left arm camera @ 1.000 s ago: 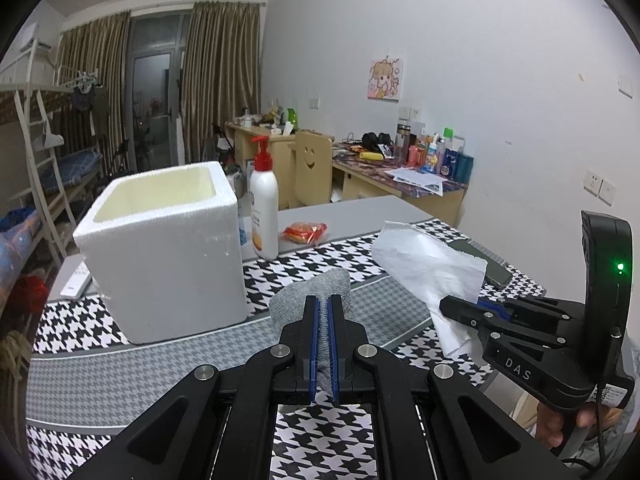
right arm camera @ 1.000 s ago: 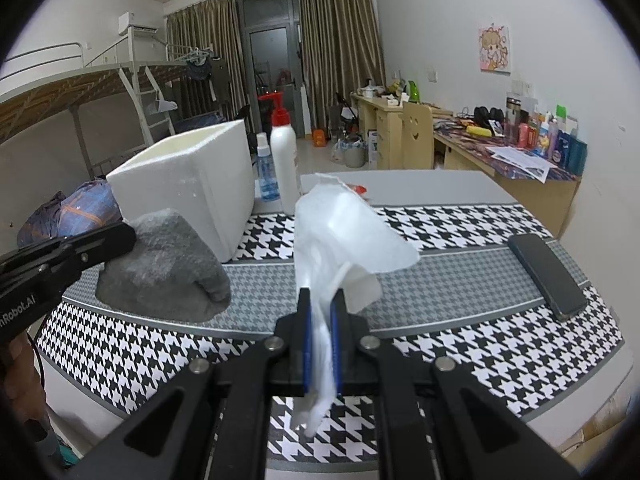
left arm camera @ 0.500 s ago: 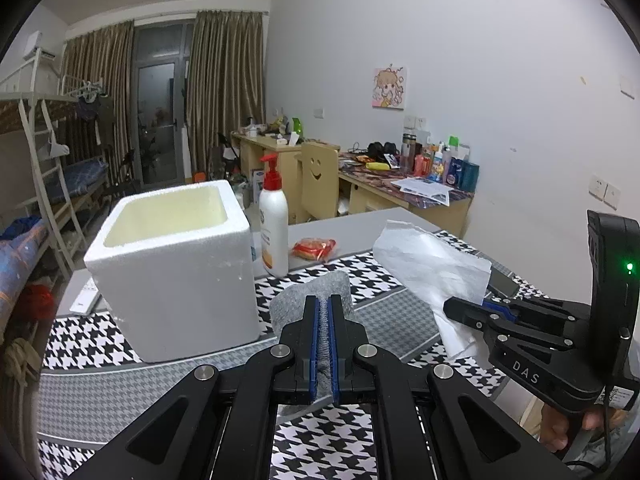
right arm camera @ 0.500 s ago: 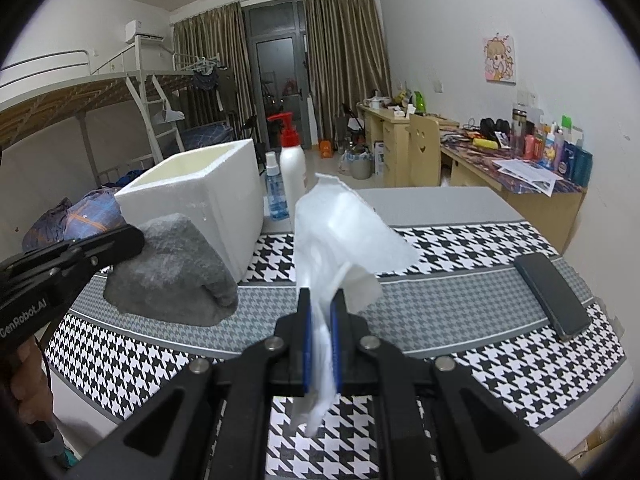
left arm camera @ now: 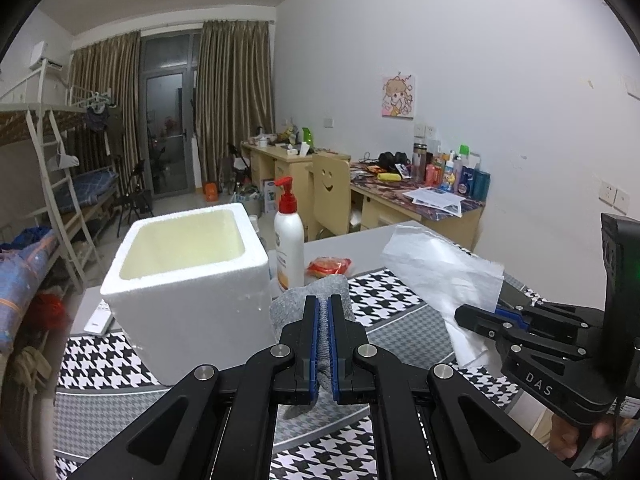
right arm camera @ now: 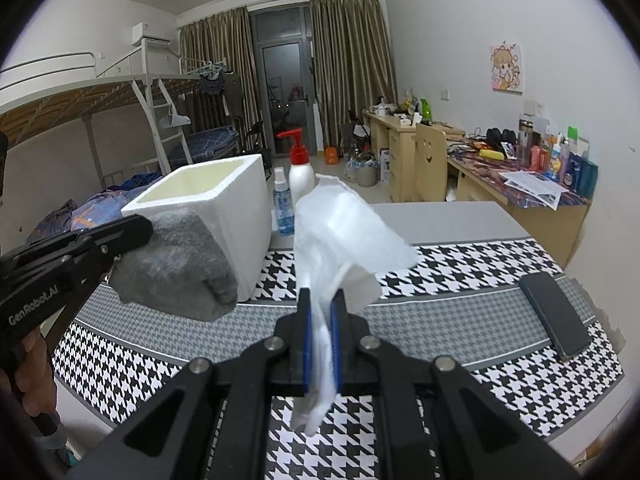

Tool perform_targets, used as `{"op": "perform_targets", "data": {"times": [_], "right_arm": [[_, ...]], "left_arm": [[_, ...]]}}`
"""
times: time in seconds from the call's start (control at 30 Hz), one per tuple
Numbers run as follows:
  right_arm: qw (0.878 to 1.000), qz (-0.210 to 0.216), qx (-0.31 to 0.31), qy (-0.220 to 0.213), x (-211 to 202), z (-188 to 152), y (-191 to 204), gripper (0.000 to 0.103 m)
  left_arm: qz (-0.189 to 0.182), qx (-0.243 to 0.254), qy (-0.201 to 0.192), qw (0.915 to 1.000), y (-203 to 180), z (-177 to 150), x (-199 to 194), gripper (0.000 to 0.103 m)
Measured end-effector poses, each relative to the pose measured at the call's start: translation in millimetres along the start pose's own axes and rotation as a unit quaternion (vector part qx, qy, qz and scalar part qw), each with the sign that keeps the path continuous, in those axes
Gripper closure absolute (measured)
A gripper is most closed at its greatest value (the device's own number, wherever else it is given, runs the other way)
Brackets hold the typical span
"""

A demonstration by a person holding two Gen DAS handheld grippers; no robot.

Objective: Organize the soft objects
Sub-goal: 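Lift the grey sock and white tissue and carry both toward the foam box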

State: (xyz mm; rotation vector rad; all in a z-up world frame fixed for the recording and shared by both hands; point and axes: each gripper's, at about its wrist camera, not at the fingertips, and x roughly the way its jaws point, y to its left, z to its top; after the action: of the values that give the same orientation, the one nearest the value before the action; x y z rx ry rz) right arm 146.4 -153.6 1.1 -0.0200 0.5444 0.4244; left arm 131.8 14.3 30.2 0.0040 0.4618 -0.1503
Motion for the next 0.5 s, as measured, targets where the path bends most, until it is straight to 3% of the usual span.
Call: {"op": "perform_targets", "data": {"times": [0.5], "right_arm": [[1.000,-0.001,-0.007,-0.017,3.1,17.9,5.5,0.092]], "left_arm": [[0.002,0.008,-0.006,0.9999,3.2,13.9,6.2,0.098]]}}
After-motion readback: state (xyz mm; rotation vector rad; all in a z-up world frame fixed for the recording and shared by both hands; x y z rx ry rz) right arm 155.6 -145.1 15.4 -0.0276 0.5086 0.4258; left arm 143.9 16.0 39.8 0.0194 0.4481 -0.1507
